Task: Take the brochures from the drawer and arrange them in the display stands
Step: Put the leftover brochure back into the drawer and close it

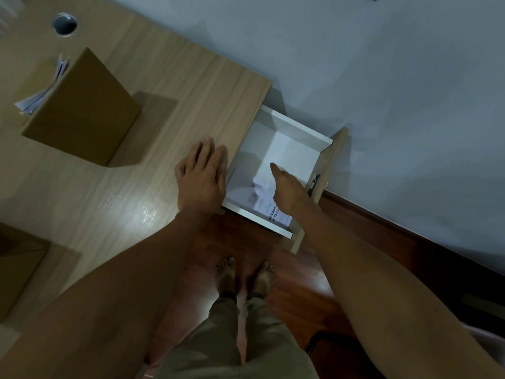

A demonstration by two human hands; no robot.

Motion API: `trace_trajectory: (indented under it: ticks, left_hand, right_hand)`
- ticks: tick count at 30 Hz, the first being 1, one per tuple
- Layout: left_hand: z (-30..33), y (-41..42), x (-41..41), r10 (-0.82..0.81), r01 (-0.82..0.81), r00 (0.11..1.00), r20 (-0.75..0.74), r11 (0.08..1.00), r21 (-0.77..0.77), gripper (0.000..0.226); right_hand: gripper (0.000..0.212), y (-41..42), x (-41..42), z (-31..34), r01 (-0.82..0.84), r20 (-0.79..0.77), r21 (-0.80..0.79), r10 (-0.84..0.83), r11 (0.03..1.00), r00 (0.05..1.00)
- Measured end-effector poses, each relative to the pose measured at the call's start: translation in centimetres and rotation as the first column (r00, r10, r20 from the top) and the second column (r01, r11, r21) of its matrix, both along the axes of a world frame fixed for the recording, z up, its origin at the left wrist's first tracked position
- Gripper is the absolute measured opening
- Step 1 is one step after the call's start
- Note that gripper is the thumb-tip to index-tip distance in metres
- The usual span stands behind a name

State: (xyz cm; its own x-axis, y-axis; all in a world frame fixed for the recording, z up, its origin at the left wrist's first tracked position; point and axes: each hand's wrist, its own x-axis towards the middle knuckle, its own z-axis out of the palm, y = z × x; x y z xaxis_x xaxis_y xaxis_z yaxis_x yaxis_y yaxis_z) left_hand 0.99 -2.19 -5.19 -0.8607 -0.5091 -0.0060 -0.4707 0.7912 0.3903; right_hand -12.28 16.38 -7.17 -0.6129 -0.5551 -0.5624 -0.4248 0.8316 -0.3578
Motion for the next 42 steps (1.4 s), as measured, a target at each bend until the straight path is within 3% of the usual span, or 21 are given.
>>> trace_trajectory:
  ticks: [3,5,7,8,10,12,16,22,33,42]
  left_hand:
    - [0.0,-0.2,0.1,0.002,-0.003,1.000,0.004,0.999,0.035,0.044]
    - [0.1,-0.4,0.2,0.001,0.000,1.000,-0.003,0.997,0.077,0.044]
    - [0.2,-0.8,0.3,-0.038,0.038,0.999,-0.003,0.992,0.118,0.045]
    - [0.4,-1.1,0.3,-0.067,0.066,0.998,0.003,0.989,0.134,0.046]
    - [0.8,-1.6,0.8,-0.097,0.094,0.995,0.016,0.985,0.142,0.047]
    - [1.0,-2.1,1.5,-0.089,0.087,0.996,0.019,0.990,0.107,0.046]
    - [1.1,-2.6,2.5,-0.078,0.077,0.997,0.022,0.994,0.075,0.046]
    - [0.5,-2.4,2.6,-0.063,0.062,0.998,0.011,0.998,0.032,0.047]
    - [0.3,-2.6,2.6,-0.083,0.084,0.996,0.028,0.996,-0.042,0.046]
    - [0.6,-2.5,2.5,-0.076,0.079,0.995,0.063,0.996,-0.052,0.047]
  right_hand:
    - [0.066,1.9,0.8,1.8,0.122,-0.199,-0.187,-0.159,0.975,0.967]
    - [0.063,3.3,2.2,2.6,0.214,-0.363,-0.304,-0.320,0.928,0.875]
    - [0.060,4.6,3.4,3.2,0.419,-0.397,-0.358,-0.542,0.834,0.741]
    - [0.056,5.2,3.8,3.6,0.536,-0.337,-0.376,-0.650,0.756,0.681]
    - [0.051,6.2,4.3,3.6,0.754,-0.028,-0.367,-0.817,0.545,0.576]
    - [0.053,7.1,4.4,3.3,0.857,0.219,-0.246,-0.836,0.452,0.503]
    - [0.053,8.0,3.8,0.7,0.865,0.309,-0.216,-0.808,0.453,0.501]
    - [0.049,5.0,4.4,2.3,0.870,0.393,-0.241,-0.776,0.431,0.493]
    - [0.046,-1.6,3.9,1.8,0.782,0.478,-0.253,-0.629,0.570,0.613]
    - [0.051,-6.3,3.3,2.3,0.802,0.591,-0.256,-0.569,0.540,0.572]
